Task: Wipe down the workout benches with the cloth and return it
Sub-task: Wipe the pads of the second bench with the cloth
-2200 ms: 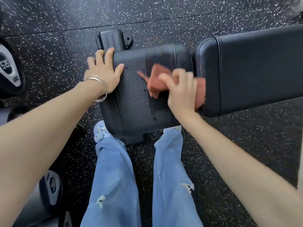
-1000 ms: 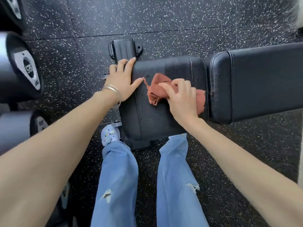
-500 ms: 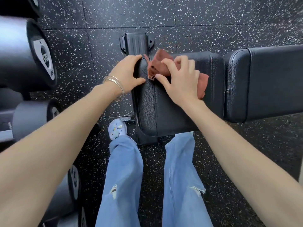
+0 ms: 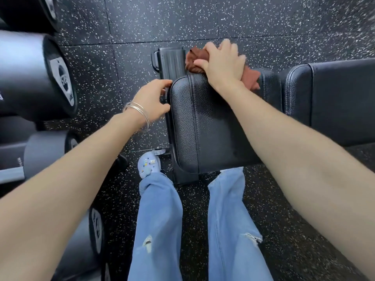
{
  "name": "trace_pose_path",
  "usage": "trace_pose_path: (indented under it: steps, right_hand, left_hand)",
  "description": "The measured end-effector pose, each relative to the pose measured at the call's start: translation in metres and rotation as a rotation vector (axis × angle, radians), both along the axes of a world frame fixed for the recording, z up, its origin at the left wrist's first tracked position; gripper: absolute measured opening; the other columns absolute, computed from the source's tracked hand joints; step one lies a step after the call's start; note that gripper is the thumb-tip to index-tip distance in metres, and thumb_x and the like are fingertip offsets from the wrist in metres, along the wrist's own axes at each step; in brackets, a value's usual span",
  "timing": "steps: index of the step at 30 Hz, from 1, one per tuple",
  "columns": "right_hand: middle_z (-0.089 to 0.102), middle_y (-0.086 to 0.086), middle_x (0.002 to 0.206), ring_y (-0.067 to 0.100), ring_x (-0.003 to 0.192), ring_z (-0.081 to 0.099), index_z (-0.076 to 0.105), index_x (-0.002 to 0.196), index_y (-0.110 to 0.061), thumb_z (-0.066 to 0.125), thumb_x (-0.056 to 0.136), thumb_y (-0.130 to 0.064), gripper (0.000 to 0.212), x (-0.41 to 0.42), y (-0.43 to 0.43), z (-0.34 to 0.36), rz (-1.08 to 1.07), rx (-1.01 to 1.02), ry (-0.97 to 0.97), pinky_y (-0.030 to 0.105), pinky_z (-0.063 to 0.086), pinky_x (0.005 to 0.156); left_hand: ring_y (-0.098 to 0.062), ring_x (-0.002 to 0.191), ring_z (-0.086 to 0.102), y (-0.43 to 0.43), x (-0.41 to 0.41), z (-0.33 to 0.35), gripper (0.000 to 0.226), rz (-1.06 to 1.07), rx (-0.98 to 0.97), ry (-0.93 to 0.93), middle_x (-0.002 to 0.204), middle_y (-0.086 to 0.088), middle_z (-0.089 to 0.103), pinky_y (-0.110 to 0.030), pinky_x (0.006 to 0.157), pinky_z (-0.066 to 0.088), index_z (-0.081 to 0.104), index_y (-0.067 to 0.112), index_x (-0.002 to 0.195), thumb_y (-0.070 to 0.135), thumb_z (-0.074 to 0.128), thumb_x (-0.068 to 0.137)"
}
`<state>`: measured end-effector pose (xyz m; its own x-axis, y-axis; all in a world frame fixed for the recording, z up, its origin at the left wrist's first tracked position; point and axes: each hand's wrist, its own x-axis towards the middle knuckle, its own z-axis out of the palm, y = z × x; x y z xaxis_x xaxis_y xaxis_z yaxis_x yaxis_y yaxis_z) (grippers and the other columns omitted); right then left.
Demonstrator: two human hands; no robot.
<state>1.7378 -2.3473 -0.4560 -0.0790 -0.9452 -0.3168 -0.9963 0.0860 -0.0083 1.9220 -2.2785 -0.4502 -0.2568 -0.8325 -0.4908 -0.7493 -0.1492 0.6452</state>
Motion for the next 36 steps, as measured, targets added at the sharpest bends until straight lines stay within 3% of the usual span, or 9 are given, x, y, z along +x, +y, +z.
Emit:
trace_pose_path:
  steps: [4,8,12,19,22,24,30,33,36]
  right_hand:
    - [0.051,0.01,0.116,0.031,0.108,0.047,0.053,0.117,-0.025,0.043,0.087,-0.061,0.048,-0.006,0.029,0.006,0.112,-0.102,-0.031,0.041,0.038,0.084]
    - [0.054,0.01,0.098,0.029,0.089,0.05,0.06,0.108,-0.019,0.048,0.085,-0.057,0.046,-0.001,0.1,0.021,0.139,-0.179,-0.182,0.038,0.036,0.071]
    - [0.056,0.011,0.088,0.03,0.08,0.052,0.066,0.101,-0.016,0.06,0.082,-0.051,0.04,0.006,0.152,0.03,0.262,-0.149,-0.241,0.04,0.039,0.065]
    - [0.051,0.007,0.116,0.027,0.107,0.048,0.054,0.116,-0.026,0.05,0.085,-0.058,0.045,0.049,0.052,0.011,0.18,-0.162,-0.097,0.039,0.039,0.08]
    - [0.051,0.006,0.117,0.028,0.108,0.047,0.056,0.113,-0.025,0.05,0.084,-0.06,0.045,0.059,0.052,0.008,0.201,-0.148,-0.06,0.039,0.039,0.08]
    - [0.055,0.008,0.105,0.029,0.097,0.051,0.06,0.106,-0.023,0.054,0.081,-0.057,0.043,0.054,0.089,0.014,0.264,-0.191,-0.094,0.037,0.037,0.072]
    - [0.062,0.006,0.077,0.026,0.064,0.055,0.072,0.09,-0.021,0.085,0.062,-0.023,0.031,0.03,0.248,0.023,0.453,-0.189,-0.171,0.032,0.04,0.058]
    - [0.062,0.004,0.076,0.025,0.064,0.055,0.072,0.09,-0.023,0.085,0.06,-0.019,0.033,0.028,0.24,0.021,0.461,-0.199,-0.158,0.032,0.039,0.058]
    - [0.06,0.006,0.079,0.026,0.07,0.056,0.071,0.093,-0.021,0.081,0.067,-0.029,0.03,0.049,0.176,0.018,0.283,-0.3,-0.155,0.033,0.039,0.059]
  left_hand:
    - [-0.021,0.119,0.052,0.007,0.0,-0.003,0.065,0.038,0.023,-0.001,0.136,-0.008,0.05,-0.027,0.102,0.036,0.039,0.013,0.141,0.01,0.064,0.08]
    - [-0.024,0.124,0.047,0.024,0.004,-0.006,0.084,-0.005,0.075,0.045,0.143,-0.01,0.041,-0.03,0.106,0.034,0.027,0.01,0.146,0.022,0.073,0.078]
    - [-0.028,0.13,0.04,0.048,0.01,-0.01,0.095,-0.139,0.036,-0.09,0.145,-0.013,0.038,-0.037,0.109,0.032,0.018,0.008,0.148,0.038,0.073,0.076]
    - [-0.027,0.125,0.042,0.077,0.014,-0.014,0.083,-0.355,-0.175,-0.447,0.143,-0.004,0.039,-0.041,0.101,0.034,0.021,0.016,0.147,0.064,0.045,0.084]
    - [-0.028,0.126,0.042,0.076,0.026,-0.012,0.077,-0.295,-0.145,-0.541,0.143,-0.006,0.039,-0.041,0.102,0.033,0.022,0.015,0.146,0.057,0.047,0.087]
    - [-0.031,0.124,0.042,0.069,0.038,-0.009,0.071,-0.241,-0.122,-0.582,0.141,-0.01,0.04,-0.042,0.102,0.035,0.023,0.012,0.145,0.045,0.051,0.089]
    - [-0.035,0.123,0.041,0.012,0.051,0.003,0.064,-0.303,-0.206,-0.6,0.142,-0.013,0.038,-0.046,0.099,0.038,0.022,0.012,0.147,0.02,0.05,0.09]
    - [-0.034,0.124,0.04,-0.018,0.035,0.0,0.065,-0.426,-0.259,-0.589,0.144,-0.013,0.035,-0.045,0.101,0.038,0.019,0.017,0.148,0.013,0.046,0.09]
    - [-0.035,0.123,0.04,-0.038,0.021,-0.003,0.068,-0.504,-0.304,-0.556,0.143,-0.013,0.037,-0.046,0.099,0.038,0.02,0.019,0.148,0.007,0.048,0.088]
